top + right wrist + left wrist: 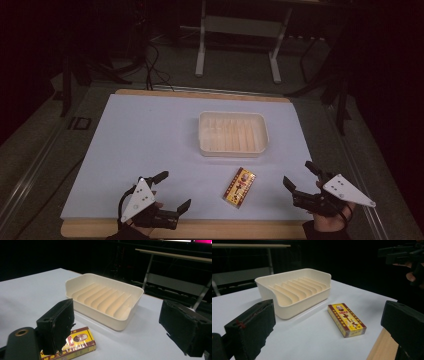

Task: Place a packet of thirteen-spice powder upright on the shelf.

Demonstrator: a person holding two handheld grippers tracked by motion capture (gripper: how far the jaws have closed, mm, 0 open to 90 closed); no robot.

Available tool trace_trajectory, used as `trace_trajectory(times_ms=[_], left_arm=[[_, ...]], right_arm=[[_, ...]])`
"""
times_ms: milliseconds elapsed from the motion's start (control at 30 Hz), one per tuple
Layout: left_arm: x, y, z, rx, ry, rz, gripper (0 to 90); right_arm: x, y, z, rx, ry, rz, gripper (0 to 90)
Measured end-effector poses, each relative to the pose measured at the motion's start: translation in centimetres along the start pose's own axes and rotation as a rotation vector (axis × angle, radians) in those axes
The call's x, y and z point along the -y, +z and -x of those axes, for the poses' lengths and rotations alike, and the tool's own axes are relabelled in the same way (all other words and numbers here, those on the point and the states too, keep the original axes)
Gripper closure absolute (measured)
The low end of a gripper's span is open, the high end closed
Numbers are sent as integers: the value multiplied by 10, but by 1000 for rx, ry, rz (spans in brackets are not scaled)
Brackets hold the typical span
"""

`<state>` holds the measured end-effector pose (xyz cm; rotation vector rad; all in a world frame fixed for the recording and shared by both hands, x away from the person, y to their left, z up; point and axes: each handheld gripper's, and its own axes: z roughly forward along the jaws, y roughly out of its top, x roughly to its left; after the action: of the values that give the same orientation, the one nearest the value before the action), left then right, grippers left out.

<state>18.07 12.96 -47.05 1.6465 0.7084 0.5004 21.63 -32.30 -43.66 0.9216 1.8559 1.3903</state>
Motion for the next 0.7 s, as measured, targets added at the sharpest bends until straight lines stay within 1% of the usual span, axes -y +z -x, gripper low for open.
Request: trace_trajectory(times_ms=[67,167,233,267,300,333,367,400,433,467,500,533,567,600,633,700], left_arm=[[0,0,-1,-8,-3,0,4],[-1,0,-1,-12,8,-11,4],[-2,0,-1,1,16,-30,3],[-2,0,-1,1,16,-30,3],[-4,0,-2,12,3,-66,3],[-5,0,-2,28,-13,-73,3],[-6,0,-3,29,-26,-83,3],[-6,0,-2,25,-32,-78,3],[-9,0,-1,12,-37,-80,3],[-10,0,-1,11,-52,-64,3],[-10,0,-1,11,-52,-64,3],[-12,-1,-3,22,-99,-41,3],[-13,-2,-4,19,-128,-28,3],[-14,-3,-5,19,-142,-23,3],[-16,-4,-7,19,-152,-24,4],[-19,-4,-8,-1,-142,-42,4]], right_arm=[[0,1,0,3,-4,-1,126],[1,0,1,3,-12,-5,124],[3,-2,4,5,-24,-2,124],[3,-2,4,5,-24,-2,124],[4,-4,10,13,7,-6,124],[4,-4,10,13,7,-6,124],[3,-4,11,16,21,3,125],[2,-4,11,17,19,7,125],[2,-3,10,16,12,6,125],[1,-3,8,19,2,6,125],[1,-3,8,19,2,6,125],[1,-3,7,19,-10,8,125],[-1,-1,4,18,-21,8,124],[-1,-1,3,17,-25,10,125],[-2,-1,2,15,-29,11,125],[-3,0,0,15,-35,13,124]])
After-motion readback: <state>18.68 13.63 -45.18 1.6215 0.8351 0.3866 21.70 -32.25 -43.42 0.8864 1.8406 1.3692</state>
